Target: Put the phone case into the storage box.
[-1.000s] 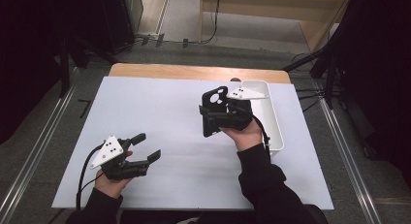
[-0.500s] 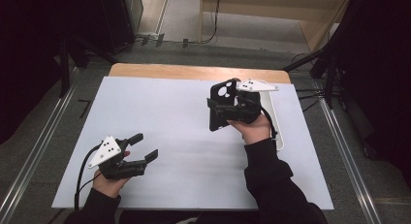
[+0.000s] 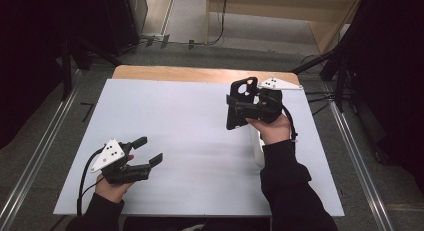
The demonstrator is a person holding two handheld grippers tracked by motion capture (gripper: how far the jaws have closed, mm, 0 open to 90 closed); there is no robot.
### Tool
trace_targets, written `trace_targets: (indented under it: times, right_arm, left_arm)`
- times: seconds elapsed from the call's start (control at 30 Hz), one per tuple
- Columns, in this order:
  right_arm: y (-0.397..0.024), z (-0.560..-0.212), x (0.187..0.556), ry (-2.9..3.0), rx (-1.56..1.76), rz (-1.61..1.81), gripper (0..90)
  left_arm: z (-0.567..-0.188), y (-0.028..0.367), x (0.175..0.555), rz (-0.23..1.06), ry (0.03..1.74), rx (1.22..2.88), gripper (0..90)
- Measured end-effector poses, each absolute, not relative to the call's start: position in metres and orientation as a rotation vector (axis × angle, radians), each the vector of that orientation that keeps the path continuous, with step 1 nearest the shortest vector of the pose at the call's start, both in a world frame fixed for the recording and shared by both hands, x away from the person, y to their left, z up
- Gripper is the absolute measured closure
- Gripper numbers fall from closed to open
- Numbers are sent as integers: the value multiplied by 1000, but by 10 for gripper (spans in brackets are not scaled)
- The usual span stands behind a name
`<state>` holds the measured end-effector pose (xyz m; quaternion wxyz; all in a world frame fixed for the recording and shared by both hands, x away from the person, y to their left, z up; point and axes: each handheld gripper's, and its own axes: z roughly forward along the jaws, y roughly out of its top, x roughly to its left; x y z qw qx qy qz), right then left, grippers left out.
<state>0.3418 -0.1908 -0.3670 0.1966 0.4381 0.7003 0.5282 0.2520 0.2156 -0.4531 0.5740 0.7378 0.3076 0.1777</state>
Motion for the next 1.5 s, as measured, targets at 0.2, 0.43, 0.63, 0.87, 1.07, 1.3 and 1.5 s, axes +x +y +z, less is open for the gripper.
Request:
trace_targets:
  times: [0.2, 0.43, 0.63, 0.87, 1.07, 1.3, 1.5]
  right_arm:
    - [-202, -366, 343, 1932, 1246, 1467, 136]
    - [-216, -366, 344, 1894, 1278, 1451, 137]
    - [-228, -366, 344, 1852, 1302, 1428, 137]
    - [-238, -365, 344, 1805, 1321, 1408, 136]
    - [-247, -362, 346, 1734, 1343, 1393, 136]
    - [-254, -360, 352, 1690, 1356, 1375, 137]
    - [-255, -361, 360, 1663, 1366, 1348, 136]
  left_arm:
    - [-452, 218, 253, 414, 730, 1718, 215]
    - [-452, 216, 254, 414, 716, 1727, 215]
    - [-452, 215, 255, 409, 719, 1722, 215]
    - [-452, 215, 255, 407, 713, 1724, 215]
    - [-453, 215, 256, 405, 713, 1718, 215]
    - [-452, 214, 257, 405, 707, 1721, 215]
    - [-453, 212, 258, 401, 700, 1722, 215]
